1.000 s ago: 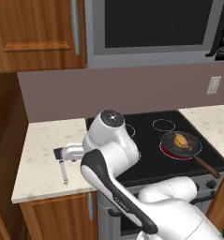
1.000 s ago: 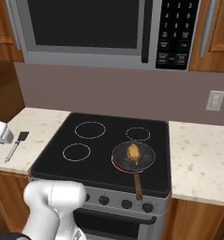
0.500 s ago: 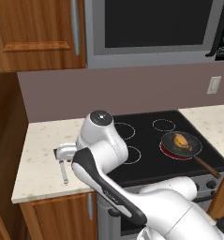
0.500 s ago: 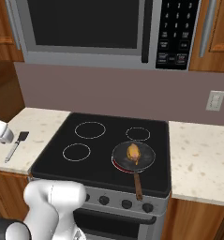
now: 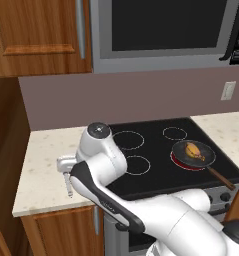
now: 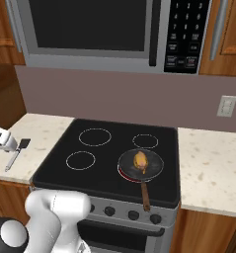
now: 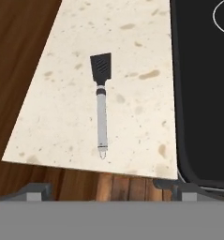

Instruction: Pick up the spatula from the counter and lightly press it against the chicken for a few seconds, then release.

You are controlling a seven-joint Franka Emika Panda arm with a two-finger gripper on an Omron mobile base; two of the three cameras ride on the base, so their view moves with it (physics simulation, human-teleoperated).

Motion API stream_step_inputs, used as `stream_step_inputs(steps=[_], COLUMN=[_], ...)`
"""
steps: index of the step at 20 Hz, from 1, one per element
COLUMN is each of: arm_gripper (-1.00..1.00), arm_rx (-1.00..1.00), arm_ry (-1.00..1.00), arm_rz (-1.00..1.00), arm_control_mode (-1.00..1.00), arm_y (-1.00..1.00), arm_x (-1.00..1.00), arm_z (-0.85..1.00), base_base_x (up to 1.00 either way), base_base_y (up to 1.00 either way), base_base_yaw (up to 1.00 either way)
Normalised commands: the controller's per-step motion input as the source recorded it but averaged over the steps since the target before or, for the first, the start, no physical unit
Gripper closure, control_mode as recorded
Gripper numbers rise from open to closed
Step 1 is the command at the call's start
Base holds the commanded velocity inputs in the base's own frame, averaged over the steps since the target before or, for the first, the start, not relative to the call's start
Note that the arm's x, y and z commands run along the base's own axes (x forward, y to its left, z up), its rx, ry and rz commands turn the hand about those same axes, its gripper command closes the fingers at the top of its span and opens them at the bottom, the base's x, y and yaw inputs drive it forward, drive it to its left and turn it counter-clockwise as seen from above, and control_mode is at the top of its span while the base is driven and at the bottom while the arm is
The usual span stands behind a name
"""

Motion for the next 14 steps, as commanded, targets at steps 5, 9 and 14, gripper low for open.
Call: stream_step_inputs(steps=[5, 9, 14], arm_gripper=[-1.00, -1.00, -1.00], arm_rx=[0.00, 0.00, 0.00], arm_ry=[0.00, 0.00, 0.01], arm_rz=[0.00, 0.00, 0.00], arm_control_mode=[-1.00, -1.00, -1.00], arm_y=[0.13, 0.11, 0.06], arm_x=[0.26, 0.16, 0.12], arm_z=[-0.20, -0.29, -0.30], base_base_x=[0.00, 0.00, 0.00], base_base_y=[0.00, 0.00, 0.00], base_base_yaw=[0.00, 0.00, 0.00])
